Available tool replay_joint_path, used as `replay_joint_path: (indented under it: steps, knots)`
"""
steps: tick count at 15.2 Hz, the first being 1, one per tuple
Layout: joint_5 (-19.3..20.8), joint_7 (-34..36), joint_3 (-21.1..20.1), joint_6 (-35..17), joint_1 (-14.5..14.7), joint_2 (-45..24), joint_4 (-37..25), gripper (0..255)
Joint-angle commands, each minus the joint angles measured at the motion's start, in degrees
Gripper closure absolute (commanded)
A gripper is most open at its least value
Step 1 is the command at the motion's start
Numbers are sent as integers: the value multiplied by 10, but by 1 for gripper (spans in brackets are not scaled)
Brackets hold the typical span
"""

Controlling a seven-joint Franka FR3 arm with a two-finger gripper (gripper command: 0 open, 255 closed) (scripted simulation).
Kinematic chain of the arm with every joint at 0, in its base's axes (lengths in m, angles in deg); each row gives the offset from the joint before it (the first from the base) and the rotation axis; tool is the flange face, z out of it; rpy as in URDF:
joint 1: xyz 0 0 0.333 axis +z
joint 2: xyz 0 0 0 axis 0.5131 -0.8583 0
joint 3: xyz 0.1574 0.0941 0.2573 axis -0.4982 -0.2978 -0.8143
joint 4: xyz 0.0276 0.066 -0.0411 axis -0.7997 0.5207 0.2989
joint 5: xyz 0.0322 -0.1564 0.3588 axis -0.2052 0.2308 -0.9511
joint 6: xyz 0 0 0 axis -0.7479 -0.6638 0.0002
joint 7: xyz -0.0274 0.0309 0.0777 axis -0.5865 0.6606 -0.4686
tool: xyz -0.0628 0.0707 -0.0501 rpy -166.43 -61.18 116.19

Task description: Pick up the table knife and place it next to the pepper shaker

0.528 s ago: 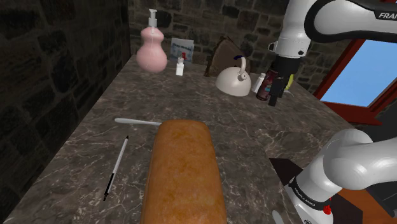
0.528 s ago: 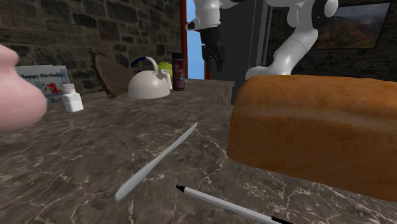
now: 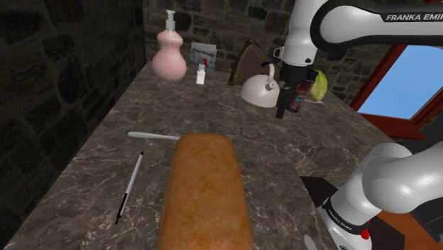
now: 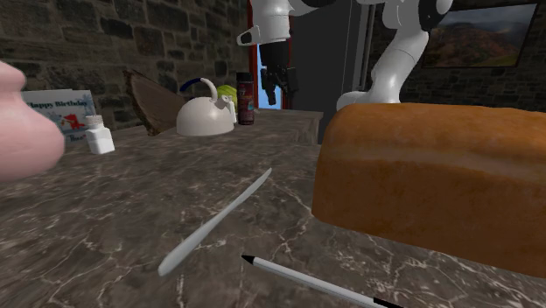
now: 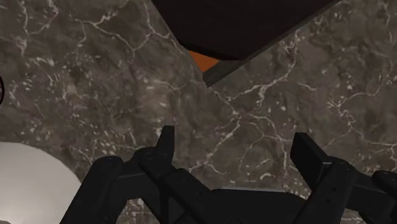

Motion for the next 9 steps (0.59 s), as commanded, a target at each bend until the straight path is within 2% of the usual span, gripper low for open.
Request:
replay_joint_path:
  steps: [1,9]
  knots:
    - [-7,-4,-12,-22,12,-31,-18,0]
    - [-14,-22,-57,-100,48,-163,-104,0]
